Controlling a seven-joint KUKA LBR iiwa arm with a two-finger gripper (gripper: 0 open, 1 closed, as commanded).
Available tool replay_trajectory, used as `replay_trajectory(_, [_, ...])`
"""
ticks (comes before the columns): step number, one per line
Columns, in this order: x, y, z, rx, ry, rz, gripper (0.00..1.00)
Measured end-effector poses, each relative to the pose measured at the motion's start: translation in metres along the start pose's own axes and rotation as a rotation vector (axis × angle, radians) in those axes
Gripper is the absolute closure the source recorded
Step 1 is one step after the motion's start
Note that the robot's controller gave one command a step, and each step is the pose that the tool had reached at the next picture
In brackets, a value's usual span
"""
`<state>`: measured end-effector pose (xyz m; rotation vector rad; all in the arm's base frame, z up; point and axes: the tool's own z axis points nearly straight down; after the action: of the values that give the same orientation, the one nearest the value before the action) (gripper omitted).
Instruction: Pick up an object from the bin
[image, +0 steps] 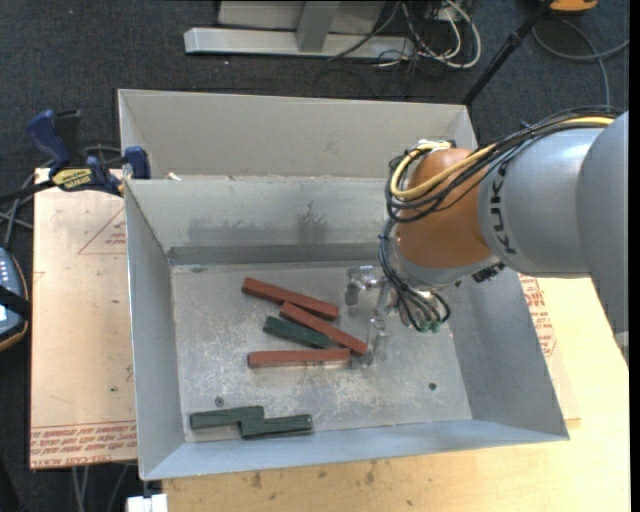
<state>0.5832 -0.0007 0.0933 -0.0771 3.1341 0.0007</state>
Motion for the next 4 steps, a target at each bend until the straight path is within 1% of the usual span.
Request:
replay_trajectory(1, [0.002, 0.017, -0.003, -0.002, 0.01, -0.039, 0.0])
replay_trajectory(2, [-0.006, 0.045, -0.008, -0.001, 0.003, 0.026, 0.0])
replay_trajectory(3, [0.011, 0.046, 0.021, -0.002, 0.001, 0.046, 0.0])
replay_trajectory(4, [-0.012, 0.066, 0.018, -0.001, -0.004, 0.192, 1.0])
